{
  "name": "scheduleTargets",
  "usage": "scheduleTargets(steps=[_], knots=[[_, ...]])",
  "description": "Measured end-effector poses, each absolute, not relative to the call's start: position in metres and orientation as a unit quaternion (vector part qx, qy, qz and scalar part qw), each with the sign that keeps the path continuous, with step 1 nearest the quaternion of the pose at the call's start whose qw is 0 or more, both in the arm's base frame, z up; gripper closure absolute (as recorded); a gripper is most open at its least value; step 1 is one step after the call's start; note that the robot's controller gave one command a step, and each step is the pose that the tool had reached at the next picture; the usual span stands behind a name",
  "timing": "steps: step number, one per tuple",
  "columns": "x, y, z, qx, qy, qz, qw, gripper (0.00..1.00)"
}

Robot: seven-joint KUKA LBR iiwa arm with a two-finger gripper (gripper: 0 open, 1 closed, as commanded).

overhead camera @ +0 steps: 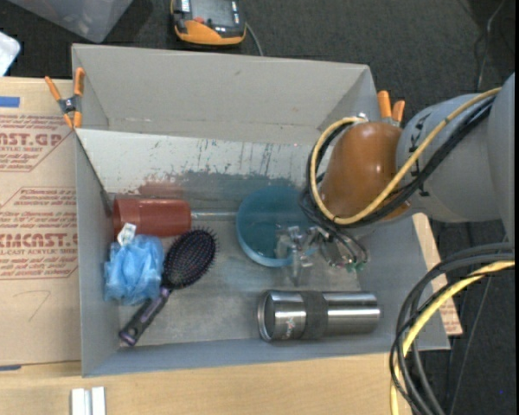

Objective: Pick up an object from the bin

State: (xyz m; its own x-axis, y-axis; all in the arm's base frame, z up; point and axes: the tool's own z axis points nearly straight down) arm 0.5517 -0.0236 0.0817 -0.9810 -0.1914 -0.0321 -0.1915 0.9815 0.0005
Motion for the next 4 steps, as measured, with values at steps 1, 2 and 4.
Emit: scheduleTargets(steps=[1, 2, 4], knots=[[0.552, -0.024, 0.082, -0.096, 0.995, 0.002, 0.016, 1.00], [0.560, -0.030, 0.164, -0.097, 0.995, 0.002, 0.011, 1.00], [0.560, -0.028, 0.233, -0.098, 0.995, 0.003, 0.007, 1.00]])
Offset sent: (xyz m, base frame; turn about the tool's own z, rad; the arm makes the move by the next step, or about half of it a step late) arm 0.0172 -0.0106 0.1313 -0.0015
